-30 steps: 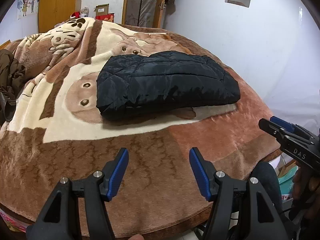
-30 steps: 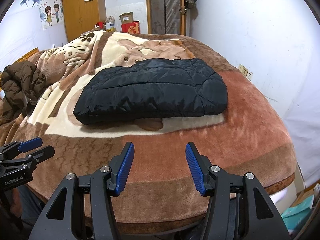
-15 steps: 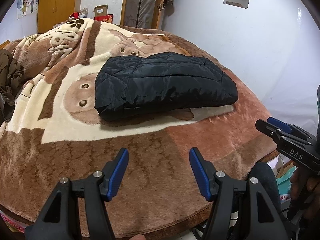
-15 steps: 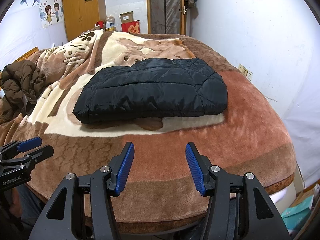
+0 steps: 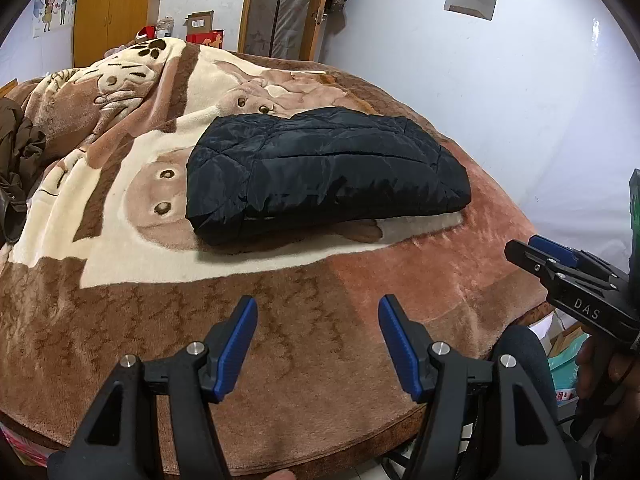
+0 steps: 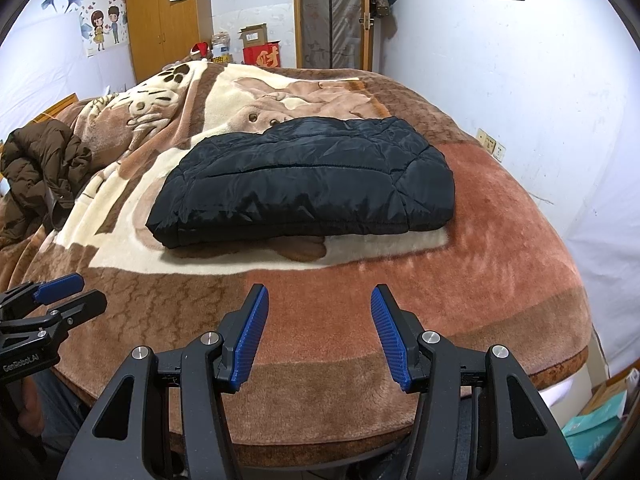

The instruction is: Fold large clothes

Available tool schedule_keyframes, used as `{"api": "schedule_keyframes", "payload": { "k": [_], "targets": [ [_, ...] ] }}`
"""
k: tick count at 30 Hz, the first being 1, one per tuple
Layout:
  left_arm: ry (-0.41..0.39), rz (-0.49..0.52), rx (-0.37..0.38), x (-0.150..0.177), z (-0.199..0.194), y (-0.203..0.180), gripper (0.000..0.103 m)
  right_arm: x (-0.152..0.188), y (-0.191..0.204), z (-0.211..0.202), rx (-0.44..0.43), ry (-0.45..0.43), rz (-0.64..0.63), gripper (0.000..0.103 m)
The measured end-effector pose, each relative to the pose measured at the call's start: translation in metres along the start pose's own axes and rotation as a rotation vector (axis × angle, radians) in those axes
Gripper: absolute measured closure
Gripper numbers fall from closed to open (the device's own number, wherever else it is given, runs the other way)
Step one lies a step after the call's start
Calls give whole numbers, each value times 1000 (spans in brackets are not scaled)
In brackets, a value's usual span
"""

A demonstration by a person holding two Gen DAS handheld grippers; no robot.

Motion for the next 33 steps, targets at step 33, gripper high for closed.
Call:
{"api": "schedule_keyframes", "payload": {
  "k": [33],
  "targets": [
    [-20,5,-26,-3,-2,-1,38,0,0,1,2,3,-2,49]
  ]
}}
Point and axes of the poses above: each gripper's, at about its wrist camera, not at the fingertips, and z roughly the way its jaws point, y to its left, x to its underside, the point moved 4 cm from there along z, roughly the way its jaws point, and after that the axes turned 12 degrees about -z, right-handed, at the moved point
